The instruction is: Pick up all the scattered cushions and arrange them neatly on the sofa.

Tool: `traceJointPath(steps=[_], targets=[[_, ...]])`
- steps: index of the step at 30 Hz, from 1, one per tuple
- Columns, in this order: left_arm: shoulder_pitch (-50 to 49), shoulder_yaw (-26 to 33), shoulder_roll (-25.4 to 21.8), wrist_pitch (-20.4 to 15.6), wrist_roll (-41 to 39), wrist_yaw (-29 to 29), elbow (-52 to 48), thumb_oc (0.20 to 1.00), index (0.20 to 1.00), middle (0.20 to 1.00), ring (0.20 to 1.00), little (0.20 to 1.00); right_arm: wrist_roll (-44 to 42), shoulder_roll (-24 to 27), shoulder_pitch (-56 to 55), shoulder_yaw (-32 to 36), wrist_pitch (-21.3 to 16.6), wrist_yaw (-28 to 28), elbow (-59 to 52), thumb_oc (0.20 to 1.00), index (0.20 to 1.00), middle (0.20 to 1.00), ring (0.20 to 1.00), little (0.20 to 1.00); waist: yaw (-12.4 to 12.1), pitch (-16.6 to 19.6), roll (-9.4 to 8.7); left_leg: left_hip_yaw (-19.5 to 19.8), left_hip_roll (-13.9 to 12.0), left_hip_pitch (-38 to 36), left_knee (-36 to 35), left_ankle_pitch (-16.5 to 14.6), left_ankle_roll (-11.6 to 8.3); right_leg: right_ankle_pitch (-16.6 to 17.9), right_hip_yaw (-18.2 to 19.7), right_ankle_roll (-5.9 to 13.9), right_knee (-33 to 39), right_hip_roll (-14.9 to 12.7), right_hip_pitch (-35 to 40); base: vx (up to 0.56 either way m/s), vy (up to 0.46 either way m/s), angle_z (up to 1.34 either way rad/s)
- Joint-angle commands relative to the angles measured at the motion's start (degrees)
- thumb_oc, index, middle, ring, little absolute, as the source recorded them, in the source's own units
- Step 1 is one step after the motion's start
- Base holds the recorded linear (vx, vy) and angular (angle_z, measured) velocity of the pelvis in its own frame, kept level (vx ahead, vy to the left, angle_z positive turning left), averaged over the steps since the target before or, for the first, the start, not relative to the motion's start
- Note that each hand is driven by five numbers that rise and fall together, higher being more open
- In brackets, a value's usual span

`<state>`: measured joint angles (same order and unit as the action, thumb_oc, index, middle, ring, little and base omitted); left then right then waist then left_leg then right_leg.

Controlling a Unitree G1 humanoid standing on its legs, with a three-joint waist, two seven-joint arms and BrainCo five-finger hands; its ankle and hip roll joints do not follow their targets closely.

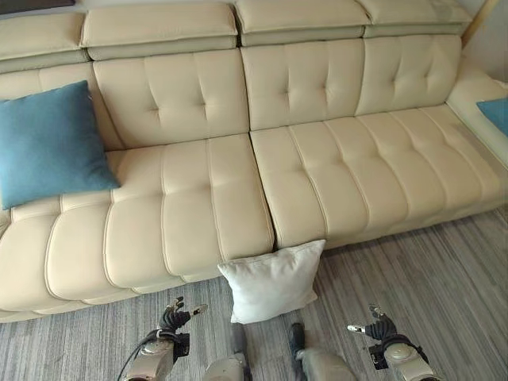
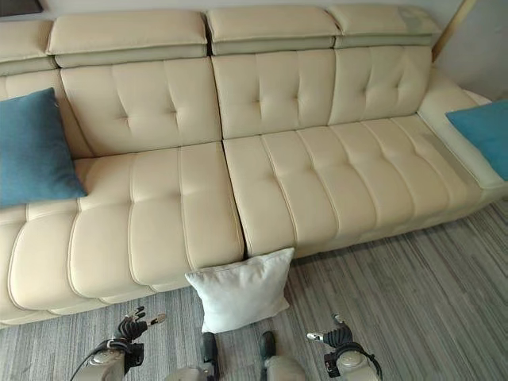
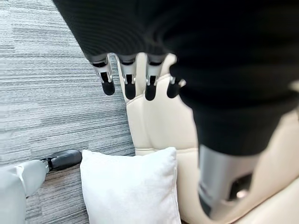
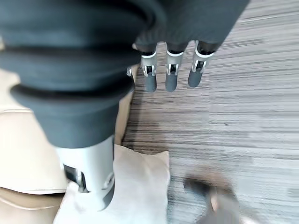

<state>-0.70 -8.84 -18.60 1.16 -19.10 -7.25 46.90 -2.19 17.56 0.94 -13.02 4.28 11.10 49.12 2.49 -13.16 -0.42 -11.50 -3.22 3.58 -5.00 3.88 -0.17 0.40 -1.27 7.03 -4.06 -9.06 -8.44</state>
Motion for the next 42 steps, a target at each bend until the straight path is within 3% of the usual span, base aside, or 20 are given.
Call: traceJointPath(steps=[1, 3, 14, 18, 19, 21, 22, 26, 31, 35, 39, 40, 42], targets=[[0.47, 0.70, -1.00, -2.35, 1.25, -0.23, 0.14, 1.000, 1.000, 1.000, 1.000, 1.000, 1.35, 1.59, 0.40, -0.40, -0.36, 0.13, -0.54, 1.000, 1.000, 1.000, 1.000, 1.000, -0.15, -0.11, -1.17, 3.17, -1.06, -4.03, 5.08, -8.24, -2.09, -0.92, -0.37, 1.64, 1.92, -1.42, 3.29, 0.06, -0.152, 0.21], [1.76, 0.54, -0.74, -2.14, 1.58, -0.45, 3.16, 1.000, 1.000, 1.000, 1.000, 1.000, 1.76, 1.85, 1.48, -1.36, -0.25, 0.25, 0.59, 1.000, 1.000, 1.000, 1.000, 1.000, -0.19, -0.12, -1.79, 3.59, -1.72, -2.88, 5.34, -7.34, -2.87, -0.40, -1.73, 1.69, 2.34, -1.39, 2.52, 0.02, -0.199, 0.23], [11.14, -2.12, 0.35, -3.65, -0.64, -5.49, 10.06, 1.000, 1.000, 1.000, 1.000, 1.000, 2.12, 3.70, 10.00, -6.17, -0.57, 4.30, 2.88, 1.000, 1.000, 1.000, 1.000, 1.000, -0.28, -5.68, -0.74, 6.96, -3.52, 8.20, 7.54, -4.54, -4.54, -1.69, -5.50, 0.07, -2.52, -0.84, -7.24, -0.07, -0.083, 0.13], [18.93, -2.59, -2.79, -5.13, -3.36, -9.63, 11.39, 1.000, 1.000, 1.000, 1.000, 1.000, 0.04, 5.82, 19.63, -8.43, -0.97, 7.99, 2.87, 1.000, 1.000, 1.000, 1.000, 1.000, -0.54, -9.13, -1.11, 8.62, -3.42, 20.53, 12.83, -4.09, -5.23, -1.82, -5.83, -0.40, -7.19, -1.32, -18.33, -0.10, -0.051, 0.03], [21.67, -2.86, -3.73, -5.45, -4.03, -10.79, 12.64, 1.000, 1.000, 1.000, 1.000, 1.000, -0.66, 7.01, 23.27, -8.88, -1.14, 9.25, 3.00, 1.000, 1.000, 1.000, 1.000, 1.000, -0.56, -10.28, -0.81, 9.08, -3.52, 23.02, 14.29, -5.53, -5.66, -3.23, -5.56, -0.04, -8.66, -1.04, -20.73, -0.05, -0.010, 0.19], [25.42, -2.56, -4.78, -5.83, -5.34, -11.63, 13.36, 1.000, 1.000, 1.000, 1.000, 1.000, -2.75, 8.11, 28.37, -8.78, -1.60, 10.95, 2.86, 1.000, 1.000, 1.000, 1.000, 1.000, -0.58, -11.68, -0.82, 9.40, -3.43, 28.35, 16.20, -5.43, -5.80, -3.43, -5.32, -0.19, -11.06, -1.22, -26.20, -0.07, -0.002, 0.24], [28.62, -2.34, -6.57, -5.94, -5.32, -12.48, 13.79, 1.000, 1.000, 1.000, 1.000, 1.000, -4.60, 9.20, 33.09, -8.27, -2.45, 12.93, 2.33, 1.000, 1.000, 1.000, 1.000, 1.000, -0.51, -13.03, -0.92, 9.99, -3.46, 34.01, 18.43, -5.65, -5.81, -3.65, -4.97, -0.35, -13.31, -1.34, -31.71, -0.08, 0.015, 0.29], [36.78, -2.73, -10.60, -6.60, -5.98, -14.00, 13.48, 1.000, 1.000, 1.000, 1.000, 1.000, -8.75, 11.01, 42.80, -8.09, -4.70, 15.75, 0.85, 1.000, 1.000, 1.000, 1.000, 1.000, -0.28, -13.82, -1.30, 11.49, -3.26, 46.34, 23.39, -7.00, -5.65, -4.38, -4.38, -0.38, -18.04, -1.62, -43.25, -0.02, 0.006, 0.28], [44.21, -4.99, -14.17, -8.10, -5.67, -16.44, 7.74, 1.000, 1.000, 1.000, 1.000, 1.000, -11.41, 12.72, 50.65, -8.38, -7.31, 18.58, -3.74, 1.000, 1.000, 1.000, 1.000, 1.000, -0.10, -14.10, -1.28, 12.89, -3.36, 56.13, 27.65, -8.24, -5.47, -5.34, -3.85, 0.17, -22.21, -2.39, -52.54, 0.02, 0.000, 0.18], [56.00, -10.04, -15.81, -11.05, -6.21, -18.79, -1.23, 1.000, 1.000, 1.000, 1.000, 1.000, -13.59, 13.51, 59.92, -9.07, -11.52, 22.55, -11.31, 1.000, 1.000, 1.000, 1.000, 1.000, -0.13, -16.18, -0.78, 14.07, -2.56, 65.65, 33.05, -9.06, -5.16, -7.22, -4.32, 0.65, -28.66, -2.88, -61.94, 0.02, -0.003, 0.10], [59.42, -13.47, -10.50, -15.09, -7.64, -19.39, -16.84, 1.000, 1.000, 1.000, 1.000, 1.000, -20.44, 7.45, 60.96, -7.56, -19.15, 21.04, -20.82, 1.000, 1.000, 1.000, 1.000, 1.000, -0.15, -15.77, -0.30, 14.51, -1.88, 71.38, 36.42, -9.75, -4.93, -8.36, -4.46, 0.82, -32.49, -3.00, -67.53, 0.04, 0.016, 0.08], [58.32, -14.65, -5.30, -15.66, -10.51, -17.77, -20.84, 1.000, 1.000, 1.000, 1.000, 1.000, -26.81, 2.96, 59.85, -6.54, -21.62, 16.62, -21.83, 1.000, 1.000, 1.000, 1.000, 1.000, -0.28, -14.83, -0.21, 14.42, -1.56, 72.68, 36.69, -9.91, -4.76, -8.37, -4.46, 0.82, -32.75, -2.94, -68.90, 0.03, 0.029, 0.00], [57.29, -15.20, -0.40, -16.06, -12.18, -16.36, -23.67, 1.000, 1.000, 1.000, 1.000, 1.000, -32.76, -1.31, 57.74, -5.55, -24.23, 12.35, -22.21, 1.000, 1.000, 1.000, 1.000, 1.000, -0.24, -14.17, -0.06, 14.46, -1.26, 73.51, 36.48, -9.91, -4.61, -8.20, -4.50, 0.84, -32.53, -2.90, -69.76, 0.01, 0.042, 0.02]])
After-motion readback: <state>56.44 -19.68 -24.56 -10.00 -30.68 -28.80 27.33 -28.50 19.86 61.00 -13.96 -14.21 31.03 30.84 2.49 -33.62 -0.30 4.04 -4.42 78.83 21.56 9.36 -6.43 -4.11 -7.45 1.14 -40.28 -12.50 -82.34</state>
